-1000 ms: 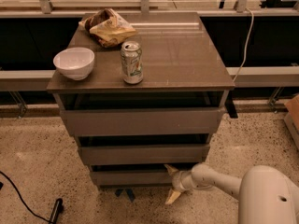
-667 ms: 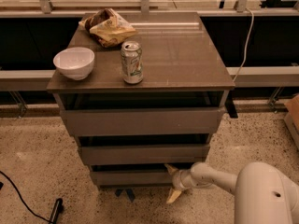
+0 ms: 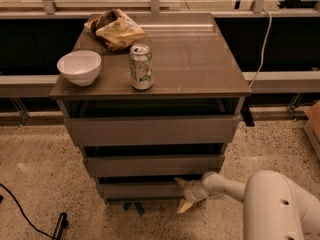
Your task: Open bottom drawer
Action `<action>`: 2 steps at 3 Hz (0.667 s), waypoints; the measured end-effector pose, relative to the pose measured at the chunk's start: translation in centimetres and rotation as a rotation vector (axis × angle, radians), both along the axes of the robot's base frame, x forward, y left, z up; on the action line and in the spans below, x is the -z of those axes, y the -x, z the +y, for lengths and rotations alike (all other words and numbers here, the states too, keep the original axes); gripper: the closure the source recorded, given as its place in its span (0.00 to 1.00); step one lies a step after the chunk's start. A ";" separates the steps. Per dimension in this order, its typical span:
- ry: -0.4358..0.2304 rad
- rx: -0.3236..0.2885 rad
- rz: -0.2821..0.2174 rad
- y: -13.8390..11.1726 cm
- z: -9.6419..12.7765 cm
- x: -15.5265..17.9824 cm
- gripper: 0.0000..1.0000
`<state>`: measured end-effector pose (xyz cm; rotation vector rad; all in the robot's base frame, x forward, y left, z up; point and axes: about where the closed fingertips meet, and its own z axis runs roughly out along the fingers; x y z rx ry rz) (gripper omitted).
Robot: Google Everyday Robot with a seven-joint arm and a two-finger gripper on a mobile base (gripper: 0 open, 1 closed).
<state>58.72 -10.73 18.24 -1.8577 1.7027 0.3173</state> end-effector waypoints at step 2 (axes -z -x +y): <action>0.006 -0.004 0.038 0.6 0.1 1.6 0.32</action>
Offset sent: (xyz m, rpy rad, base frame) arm -0.0083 -0.0025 -0.0213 -0.0021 0.0550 0.0003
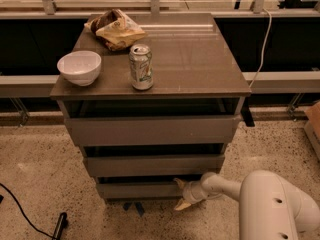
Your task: Open bottom drawer
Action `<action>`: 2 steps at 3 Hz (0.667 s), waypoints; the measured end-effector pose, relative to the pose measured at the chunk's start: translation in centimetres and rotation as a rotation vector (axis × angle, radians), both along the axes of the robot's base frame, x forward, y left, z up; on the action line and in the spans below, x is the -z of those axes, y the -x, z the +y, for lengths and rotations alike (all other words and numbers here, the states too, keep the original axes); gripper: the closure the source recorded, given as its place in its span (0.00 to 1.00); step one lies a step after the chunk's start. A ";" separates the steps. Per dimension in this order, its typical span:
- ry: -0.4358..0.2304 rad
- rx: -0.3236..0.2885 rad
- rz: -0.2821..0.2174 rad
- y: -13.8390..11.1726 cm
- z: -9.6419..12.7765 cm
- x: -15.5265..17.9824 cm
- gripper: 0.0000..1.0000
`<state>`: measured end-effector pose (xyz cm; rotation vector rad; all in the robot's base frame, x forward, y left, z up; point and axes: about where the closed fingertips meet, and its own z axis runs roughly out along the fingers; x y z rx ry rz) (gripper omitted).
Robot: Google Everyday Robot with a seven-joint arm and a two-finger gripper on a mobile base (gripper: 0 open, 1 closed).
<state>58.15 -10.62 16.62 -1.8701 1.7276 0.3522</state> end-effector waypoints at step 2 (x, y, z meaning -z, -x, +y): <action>-0.001 0.000 0.002 0.0 0.0 -0.3 0.39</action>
Offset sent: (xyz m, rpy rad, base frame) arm -0.0976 -0.0122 0.0212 0.1164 0.1184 -0.0246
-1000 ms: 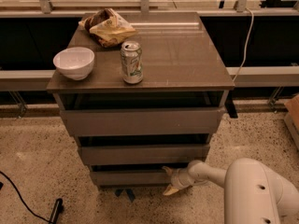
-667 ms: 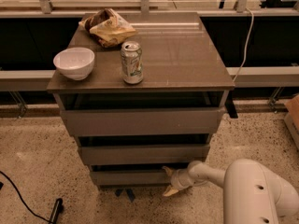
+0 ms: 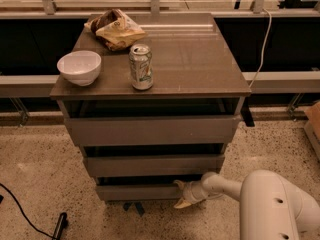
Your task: Open bottom drawer
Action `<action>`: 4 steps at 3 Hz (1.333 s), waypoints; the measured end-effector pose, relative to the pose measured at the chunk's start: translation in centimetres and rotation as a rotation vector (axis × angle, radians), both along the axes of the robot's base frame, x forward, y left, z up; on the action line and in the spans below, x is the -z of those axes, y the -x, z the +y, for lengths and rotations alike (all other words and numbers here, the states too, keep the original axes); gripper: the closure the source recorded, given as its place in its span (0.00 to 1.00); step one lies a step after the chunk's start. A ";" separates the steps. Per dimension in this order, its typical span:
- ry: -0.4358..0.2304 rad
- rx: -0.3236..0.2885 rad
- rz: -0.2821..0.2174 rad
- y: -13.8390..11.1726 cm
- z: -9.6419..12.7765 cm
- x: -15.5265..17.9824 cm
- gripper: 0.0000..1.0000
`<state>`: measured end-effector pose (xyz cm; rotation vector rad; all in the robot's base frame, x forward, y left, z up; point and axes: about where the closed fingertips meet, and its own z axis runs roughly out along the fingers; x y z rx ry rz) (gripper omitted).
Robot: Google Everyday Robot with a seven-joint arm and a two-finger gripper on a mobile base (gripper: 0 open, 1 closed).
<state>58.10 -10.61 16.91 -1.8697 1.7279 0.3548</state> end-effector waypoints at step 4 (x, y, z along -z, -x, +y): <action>0.000 0.000 0.000 0.0 0.0 -0.1 0.00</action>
Offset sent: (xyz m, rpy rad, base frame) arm -0.2077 -0.0127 0.1111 0.2435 0.1198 0.0143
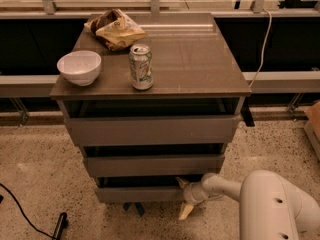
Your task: Open bottom drawer
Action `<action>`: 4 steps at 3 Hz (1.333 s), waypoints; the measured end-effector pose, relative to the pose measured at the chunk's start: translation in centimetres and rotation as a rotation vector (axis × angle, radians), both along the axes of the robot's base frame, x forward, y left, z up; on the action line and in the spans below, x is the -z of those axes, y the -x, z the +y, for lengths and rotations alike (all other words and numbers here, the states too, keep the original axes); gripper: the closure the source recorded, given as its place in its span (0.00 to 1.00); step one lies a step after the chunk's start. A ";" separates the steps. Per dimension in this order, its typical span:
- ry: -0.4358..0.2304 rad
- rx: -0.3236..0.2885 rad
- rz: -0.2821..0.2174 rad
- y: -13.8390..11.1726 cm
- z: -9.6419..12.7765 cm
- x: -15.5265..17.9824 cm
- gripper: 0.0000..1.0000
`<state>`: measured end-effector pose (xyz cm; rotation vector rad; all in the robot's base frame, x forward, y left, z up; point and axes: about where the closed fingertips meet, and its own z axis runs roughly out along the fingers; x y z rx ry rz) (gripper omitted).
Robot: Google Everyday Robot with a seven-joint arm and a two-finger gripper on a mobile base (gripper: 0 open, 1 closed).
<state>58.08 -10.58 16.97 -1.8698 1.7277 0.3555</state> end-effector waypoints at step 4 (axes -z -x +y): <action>0.034 -0.079 0.044 1.2 1.6 0.3 0.77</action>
Offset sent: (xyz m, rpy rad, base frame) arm -0.0042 -0.0013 -0.0010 -0.0157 0.0097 0.0299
